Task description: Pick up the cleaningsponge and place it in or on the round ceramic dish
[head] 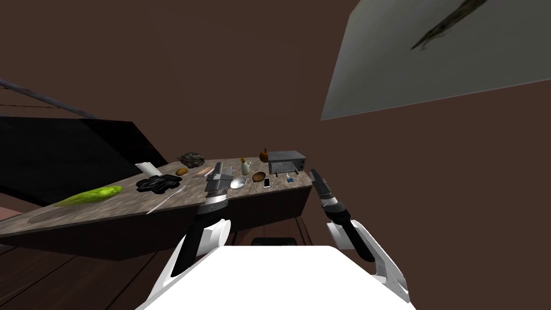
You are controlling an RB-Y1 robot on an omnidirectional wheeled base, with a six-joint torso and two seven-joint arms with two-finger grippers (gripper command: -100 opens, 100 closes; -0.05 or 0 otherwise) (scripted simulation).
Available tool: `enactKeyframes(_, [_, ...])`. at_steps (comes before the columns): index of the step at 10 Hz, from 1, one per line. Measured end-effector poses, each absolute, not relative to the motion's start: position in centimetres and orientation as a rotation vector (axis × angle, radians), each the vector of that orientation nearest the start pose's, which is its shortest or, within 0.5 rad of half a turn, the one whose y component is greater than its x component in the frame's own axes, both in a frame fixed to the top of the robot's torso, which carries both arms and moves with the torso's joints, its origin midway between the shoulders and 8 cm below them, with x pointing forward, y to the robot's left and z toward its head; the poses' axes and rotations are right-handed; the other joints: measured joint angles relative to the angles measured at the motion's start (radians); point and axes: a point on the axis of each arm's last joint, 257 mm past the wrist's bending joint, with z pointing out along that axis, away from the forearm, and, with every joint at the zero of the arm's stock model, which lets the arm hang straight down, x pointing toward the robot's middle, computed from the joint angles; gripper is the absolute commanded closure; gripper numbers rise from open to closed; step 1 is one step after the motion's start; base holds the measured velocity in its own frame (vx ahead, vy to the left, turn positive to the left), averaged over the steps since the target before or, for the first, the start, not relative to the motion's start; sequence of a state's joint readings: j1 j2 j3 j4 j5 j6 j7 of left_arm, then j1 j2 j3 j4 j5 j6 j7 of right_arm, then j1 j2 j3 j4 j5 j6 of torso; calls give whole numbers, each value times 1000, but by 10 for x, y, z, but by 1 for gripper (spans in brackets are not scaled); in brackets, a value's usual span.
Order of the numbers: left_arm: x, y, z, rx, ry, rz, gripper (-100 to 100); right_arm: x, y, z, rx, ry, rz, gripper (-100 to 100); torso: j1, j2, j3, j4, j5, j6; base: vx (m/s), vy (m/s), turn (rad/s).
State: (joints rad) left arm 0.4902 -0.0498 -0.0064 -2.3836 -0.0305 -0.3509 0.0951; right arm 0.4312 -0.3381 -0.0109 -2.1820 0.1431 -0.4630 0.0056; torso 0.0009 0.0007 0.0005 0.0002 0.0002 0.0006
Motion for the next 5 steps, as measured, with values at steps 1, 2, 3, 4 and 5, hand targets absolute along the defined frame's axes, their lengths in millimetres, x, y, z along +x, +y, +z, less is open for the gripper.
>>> enactKeyframes(1, [347,279,45,-743,582,-1369,0,377,-242,-13,352,1003,1166,-100,-1,-1,0,0,0,0,-5,6,17])
enactKeyframes(2, [347,279,45,-743,582,-1369,0,377,-242,-13,352,1004,1165,-100,-1,-1,0,0,0,0,21,-22,-69])
enactKeyframes(3, [347,280,45,-743,582,-1369,0,377,-242,-13,352,1004,1166,-100,-2,-2,-1,0,-1,0,16,-17,-53])
enactKeyframes(4, [347,279,45,-743,582,-1369,0,377,-242,-13,352,1004,1165,-100,-2,-2,-1,-1,-1,0,-8,8,26])
enactKeyframes(5, [347,279,45,-743,582,-1369,0,377,-242,-13,352,1004,1165,-100,-1,-1,-1,0,0,0,-16,17,54])
